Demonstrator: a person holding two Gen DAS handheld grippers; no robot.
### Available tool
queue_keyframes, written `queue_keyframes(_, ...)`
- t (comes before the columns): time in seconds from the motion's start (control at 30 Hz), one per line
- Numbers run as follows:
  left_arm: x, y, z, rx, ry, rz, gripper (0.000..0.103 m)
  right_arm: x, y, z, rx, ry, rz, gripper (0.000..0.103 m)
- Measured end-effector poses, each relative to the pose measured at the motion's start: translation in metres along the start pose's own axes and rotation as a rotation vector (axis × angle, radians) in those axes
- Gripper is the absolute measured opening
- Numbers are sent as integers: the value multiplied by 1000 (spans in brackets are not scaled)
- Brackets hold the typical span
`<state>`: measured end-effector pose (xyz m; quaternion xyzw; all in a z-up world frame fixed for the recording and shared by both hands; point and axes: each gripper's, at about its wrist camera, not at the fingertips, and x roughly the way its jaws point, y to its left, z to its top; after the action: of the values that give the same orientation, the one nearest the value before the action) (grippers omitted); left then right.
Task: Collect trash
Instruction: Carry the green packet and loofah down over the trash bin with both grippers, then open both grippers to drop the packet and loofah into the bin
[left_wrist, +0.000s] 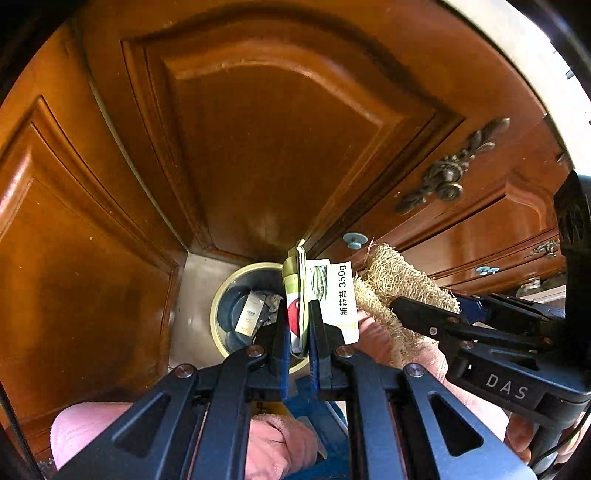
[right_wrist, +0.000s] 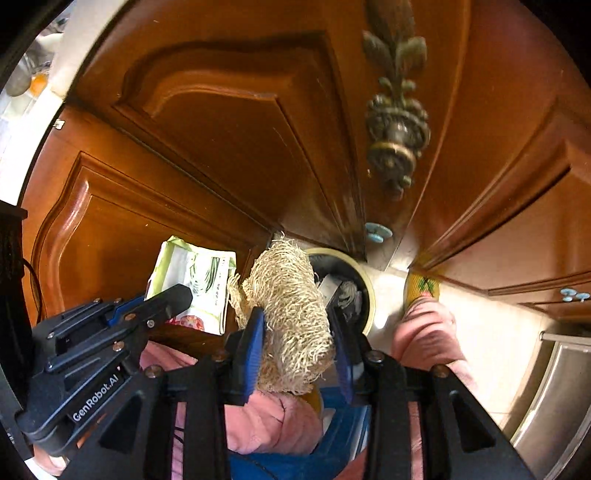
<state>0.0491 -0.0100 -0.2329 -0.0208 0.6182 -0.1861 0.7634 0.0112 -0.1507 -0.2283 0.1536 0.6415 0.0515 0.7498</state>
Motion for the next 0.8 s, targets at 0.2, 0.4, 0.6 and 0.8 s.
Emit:
queue_keyframes(0.2,5,5,-2,7,9,-9,6,5,-3,2,16,18,15,41)
queue_keyframes(0.4,1,7,-2,10,32,-25,27,4,-5,3,30,27,28,46)
queue_keyframes(0.6,-2,7,-4,18,36,-1,50,-2,-3,2,35,22,27,48)
queue_keyframes(0.8,-12,10,-4,21,10,36,56,-11,3,-1,14,6,22,48)
